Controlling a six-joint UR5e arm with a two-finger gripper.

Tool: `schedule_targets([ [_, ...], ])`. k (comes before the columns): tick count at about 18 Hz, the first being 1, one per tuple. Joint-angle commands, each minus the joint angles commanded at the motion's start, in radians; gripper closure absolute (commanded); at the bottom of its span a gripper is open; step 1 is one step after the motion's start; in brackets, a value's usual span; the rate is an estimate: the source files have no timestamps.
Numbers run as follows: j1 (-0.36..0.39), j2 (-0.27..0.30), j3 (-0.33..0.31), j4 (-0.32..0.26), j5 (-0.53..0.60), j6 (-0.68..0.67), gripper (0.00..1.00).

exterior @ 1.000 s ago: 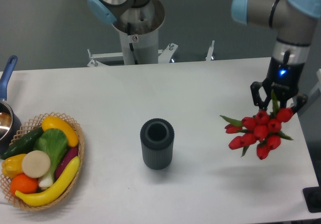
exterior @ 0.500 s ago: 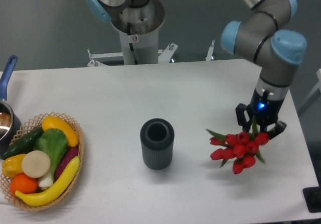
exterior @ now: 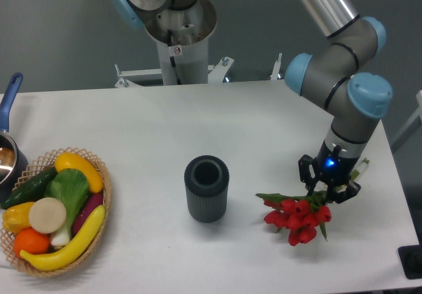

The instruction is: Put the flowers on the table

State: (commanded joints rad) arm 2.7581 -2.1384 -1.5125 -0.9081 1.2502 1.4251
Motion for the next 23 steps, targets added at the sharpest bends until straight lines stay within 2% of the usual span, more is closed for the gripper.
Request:
schedule_targets([
  [1,0.0,0.0,0.002,0.002,-0.002,0.002,0.36],
  [2,0.0,0.002,0.005,0.005,0.0,0.003,0.11],
  [4,0.002,0.014,0.005,0.003,-0.002,0.0,0.0],
  [9,0.026,0.081,0.034,0.005,-0.005,-0.106,0.0],
  [13,0.075,0.126,0.09,0.002,0.002,-0.097,0.0],
  [16,0.136,0.167,0.089,-0.009,0.002,0.053,0.0],
  [21,0.23,0.233,0.069,-0.139,0.006,0.363,0.0],
  [23,0.259,0.244,0.046,-0.144,0.021,0.438,0.0],
])
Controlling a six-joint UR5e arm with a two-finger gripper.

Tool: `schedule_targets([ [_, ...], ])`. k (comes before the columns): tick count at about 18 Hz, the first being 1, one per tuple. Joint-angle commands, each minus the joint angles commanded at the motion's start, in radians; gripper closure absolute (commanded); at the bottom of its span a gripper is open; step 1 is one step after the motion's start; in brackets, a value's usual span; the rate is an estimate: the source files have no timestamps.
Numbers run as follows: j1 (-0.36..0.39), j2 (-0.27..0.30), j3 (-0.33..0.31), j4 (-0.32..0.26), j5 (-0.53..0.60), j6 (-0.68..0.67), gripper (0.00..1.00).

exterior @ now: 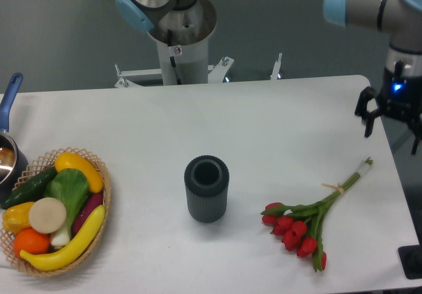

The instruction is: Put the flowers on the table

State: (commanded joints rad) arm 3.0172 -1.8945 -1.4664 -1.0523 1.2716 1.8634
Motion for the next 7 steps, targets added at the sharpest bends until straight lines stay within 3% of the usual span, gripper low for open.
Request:
schedule_targets([
  [7,0.037,0.032,-0.034,0.002,0.003,0.092,0.0],
])
